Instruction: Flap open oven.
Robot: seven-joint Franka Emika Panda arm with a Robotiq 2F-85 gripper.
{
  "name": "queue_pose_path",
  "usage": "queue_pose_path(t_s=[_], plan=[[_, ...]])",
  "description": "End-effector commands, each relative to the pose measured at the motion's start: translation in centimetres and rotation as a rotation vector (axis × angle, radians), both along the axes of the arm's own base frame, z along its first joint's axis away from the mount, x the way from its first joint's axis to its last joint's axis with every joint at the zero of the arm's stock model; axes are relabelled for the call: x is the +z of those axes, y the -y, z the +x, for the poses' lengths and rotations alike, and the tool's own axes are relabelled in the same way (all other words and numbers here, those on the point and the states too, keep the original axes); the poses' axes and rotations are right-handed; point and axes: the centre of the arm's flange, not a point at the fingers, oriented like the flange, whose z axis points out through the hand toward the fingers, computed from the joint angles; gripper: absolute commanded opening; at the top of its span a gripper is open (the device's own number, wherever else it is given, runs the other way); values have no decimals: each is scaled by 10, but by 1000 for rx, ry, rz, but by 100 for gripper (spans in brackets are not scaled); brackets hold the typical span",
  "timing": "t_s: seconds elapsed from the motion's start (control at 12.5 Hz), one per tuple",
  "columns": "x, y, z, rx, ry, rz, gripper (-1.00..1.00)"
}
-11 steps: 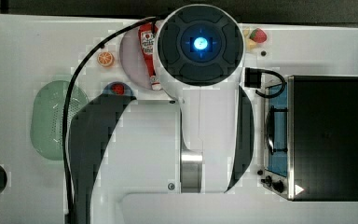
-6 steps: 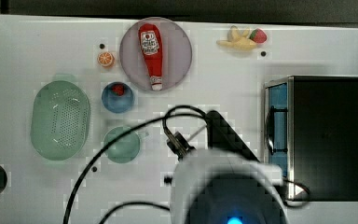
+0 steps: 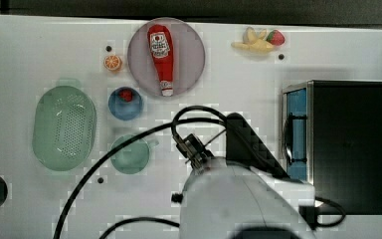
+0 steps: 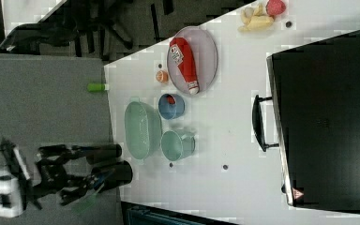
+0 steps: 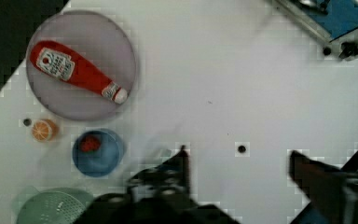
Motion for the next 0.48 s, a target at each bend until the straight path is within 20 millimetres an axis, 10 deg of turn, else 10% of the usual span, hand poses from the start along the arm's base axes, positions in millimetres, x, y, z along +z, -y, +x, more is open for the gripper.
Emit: queue_pose_path(t_s=[0.08,0.48], plan=[[-24,15,1,-57,-65,7,-32],[-47,46,2,-5,-89,9,-65]])
